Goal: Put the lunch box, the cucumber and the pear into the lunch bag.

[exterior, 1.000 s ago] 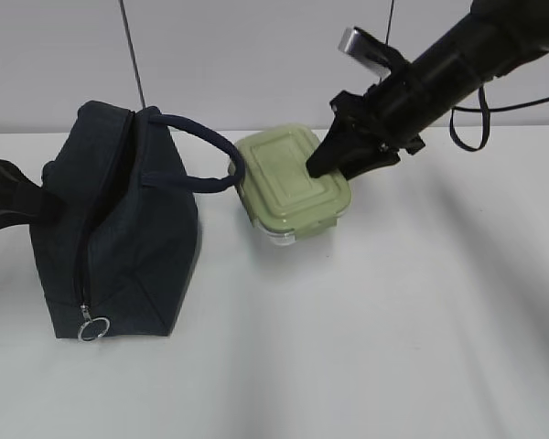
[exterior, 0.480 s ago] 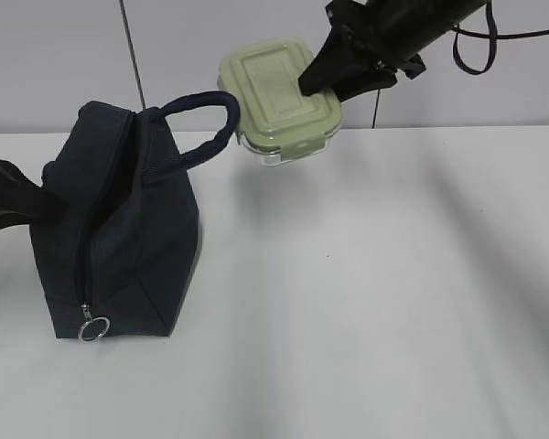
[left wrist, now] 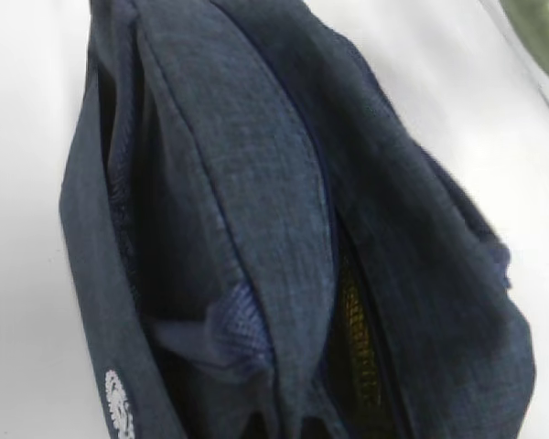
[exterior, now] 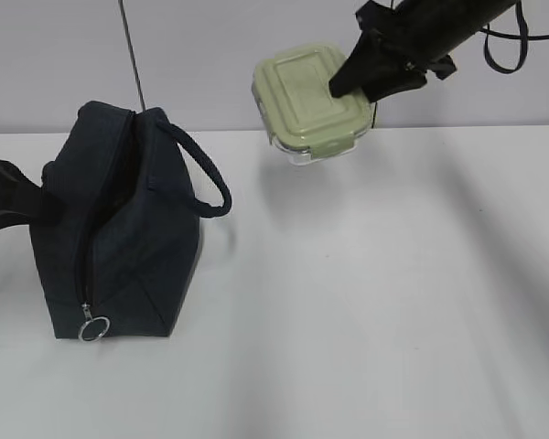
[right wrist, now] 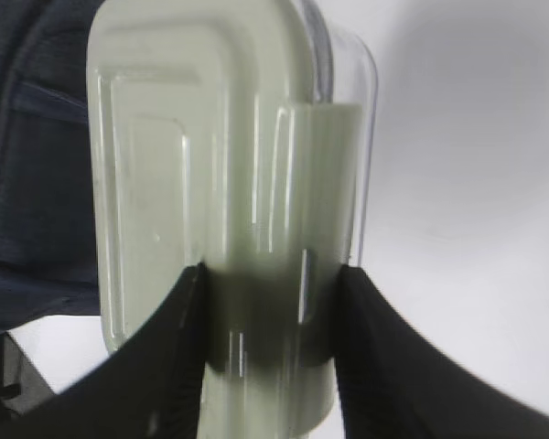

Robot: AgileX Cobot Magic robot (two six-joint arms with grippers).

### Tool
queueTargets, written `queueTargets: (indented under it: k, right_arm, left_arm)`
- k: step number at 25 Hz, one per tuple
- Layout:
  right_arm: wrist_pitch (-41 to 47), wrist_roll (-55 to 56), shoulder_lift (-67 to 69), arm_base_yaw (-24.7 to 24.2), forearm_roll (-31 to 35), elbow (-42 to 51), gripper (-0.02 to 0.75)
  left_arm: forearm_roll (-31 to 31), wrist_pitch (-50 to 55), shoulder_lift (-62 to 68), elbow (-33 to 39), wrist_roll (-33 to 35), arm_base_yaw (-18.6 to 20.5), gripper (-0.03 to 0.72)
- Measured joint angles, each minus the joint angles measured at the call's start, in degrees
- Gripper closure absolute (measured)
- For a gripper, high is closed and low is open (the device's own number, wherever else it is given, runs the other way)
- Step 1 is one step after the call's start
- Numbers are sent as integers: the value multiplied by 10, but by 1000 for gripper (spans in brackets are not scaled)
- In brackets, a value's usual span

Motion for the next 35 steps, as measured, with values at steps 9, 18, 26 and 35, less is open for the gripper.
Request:
queueTargets:
  k: [9, 18, 26, 35]
  right_arm:
    - [-25, -26, 0, 131, 95, 0, 465]
    - [-119, -16, 0, 212, 89, 0, 465]
    - [-112, 68, 11, 214, -83, -1, 465]
    - [-92, 164, 28, 252, -269, -2, 465]
  left_arm:
    - [0, 0, 0, 0, 0, 0, 687]
    - [1, 0, 0, 0, 0, 0, 687]
    - [1, 0, 0, 0, 0, 0, 687]
    - [-3, 0, 0, 0, 0, 0, 687]
